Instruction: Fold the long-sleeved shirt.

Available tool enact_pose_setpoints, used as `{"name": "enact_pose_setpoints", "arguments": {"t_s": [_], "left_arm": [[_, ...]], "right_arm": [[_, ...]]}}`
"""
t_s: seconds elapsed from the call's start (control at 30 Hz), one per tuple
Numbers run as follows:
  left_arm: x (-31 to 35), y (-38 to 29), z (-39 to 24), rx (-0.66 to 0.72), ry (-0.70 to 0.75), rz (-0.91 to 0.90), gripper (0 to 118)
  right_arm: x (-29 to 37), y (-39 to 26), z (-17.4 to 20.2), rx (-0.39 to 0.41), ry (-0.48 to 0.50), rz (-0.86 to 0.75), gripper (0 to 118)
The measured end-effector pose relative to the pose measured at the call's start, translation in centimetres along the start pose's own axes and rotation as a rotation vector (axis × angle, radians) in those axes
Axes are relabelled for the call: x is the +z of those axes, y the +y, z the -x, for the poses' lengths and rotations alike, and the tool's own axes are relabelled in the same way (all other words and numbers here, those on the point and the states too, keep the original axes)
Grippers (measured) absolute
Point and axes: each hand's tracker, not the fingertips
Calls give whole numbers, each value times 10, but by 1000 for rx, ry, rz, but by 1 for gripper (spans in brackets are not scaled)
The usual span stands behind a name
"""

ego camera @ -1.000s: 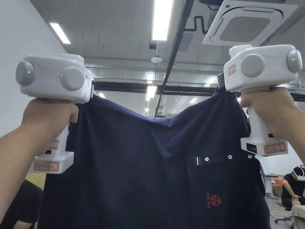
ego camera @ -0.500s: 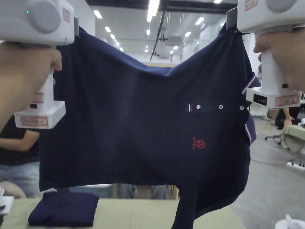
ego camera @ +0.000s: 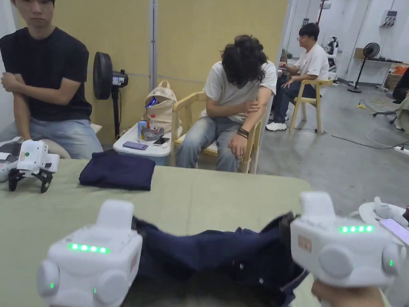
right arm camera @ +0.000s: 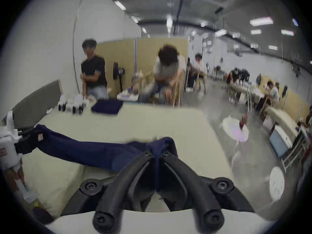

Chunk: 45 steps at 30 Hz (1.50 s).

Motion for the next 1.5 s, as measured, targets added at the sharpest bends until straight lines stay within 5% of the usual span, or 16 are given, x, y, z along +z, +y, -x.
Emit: {"name": "enact_pose_setpoints", "arguments": {"t_s": [0.27, 0.6, 0.73, 1.13, 1.17, 1.2, 1.23, 1.27, 1.3, 1.33, 1.5], "left_arm": [[65, -142, 11, -29, 17, 159, 0], [160, -200, 34, -40, -6, 181, 0], [183, -221, 41, -45, -24, 258, 0], [197, -267, 35, 22, 3, 390, 0], [196, -268, 34, 28, 10, 408, 6], [198, -266, 34, 46, 24, 436, 19], [201, -262, 35, 80, 40, 436, 48], [205, -256, 36, 109, 32, 421, 90], [211, -246, 36, 138, 25, 375, 112], [221, -232, 37, 142, 21, 308, 117], [224, -179, 22, 16, 43, 159, 116]], "right_arm": [[39, -173, 7, -121, 44, 277, 5], [135, -248, -17, -124, 1, 349, 5], [162, -274, -32, -181, -23, 389, 5], [173, -319, -6, -43, -9, 512, 5], [169, -324, -8, -39, -11, 503, 9], [170, -321, -10, -66, -8, 520, 27], [173, -318, -12, -105, 4, 546, 61], [176, -314, -14, -130, 20, 531, 109], [185, -305, -16, -146, 52, 460, 118], [195, -291, -16, -144, 74, 383, 117], [207, -231, -4, -102, 95, 218, 116]]}}
